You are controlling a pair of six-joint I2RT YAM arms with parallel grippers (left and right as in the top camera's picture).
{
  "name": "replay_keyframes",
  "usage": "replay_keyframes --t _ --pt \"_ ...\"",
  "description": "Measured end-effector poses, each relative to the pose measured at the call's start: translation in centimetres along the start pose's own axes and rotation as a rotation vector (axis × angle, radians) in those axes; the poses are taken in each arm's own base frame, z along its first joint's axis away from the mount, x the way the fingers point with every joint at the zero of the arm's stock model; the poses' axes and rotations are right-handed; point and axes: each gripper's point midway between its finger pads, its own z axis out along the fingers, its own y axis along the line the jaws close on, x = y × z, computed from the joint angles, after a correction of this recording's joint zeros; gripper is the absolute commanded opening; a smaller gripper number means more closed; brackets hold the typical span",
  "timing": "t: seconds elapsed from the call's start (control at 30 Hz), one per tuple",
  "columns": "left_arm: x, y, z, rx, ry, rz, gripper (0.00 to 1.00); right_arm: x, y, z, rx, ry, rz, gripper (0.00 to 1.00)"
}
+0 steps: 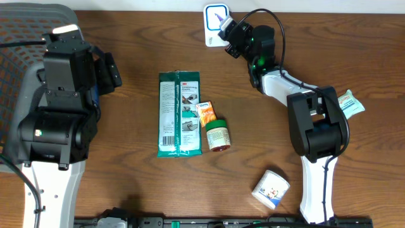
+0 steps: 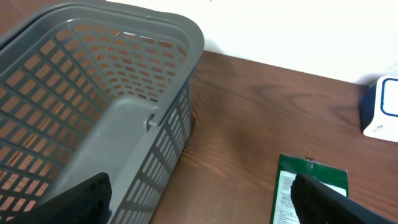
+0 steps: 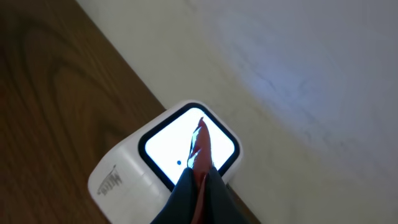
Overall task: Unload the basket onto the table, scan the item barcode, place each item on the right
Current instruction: 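Hold the stick's label against the white scanner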
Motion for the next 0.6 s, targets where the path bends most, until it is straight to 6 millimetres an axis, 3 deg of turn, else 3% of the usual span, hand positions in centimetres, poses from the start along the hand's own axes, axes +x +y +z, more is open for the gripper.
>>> replay_keyframes --t 0.4,0.6 --pt "0.0 0.0 0.0 0.000 0.000 0.000 0.92 0.4 0.6 0.0 -0.025 0.016 0.007 0.01" --pt "0.0 0.0 0.0 0.000 0.000 0.000 0.92 -0.7 -0.1 0.0 0.003 -0.027 0.000 0.01"
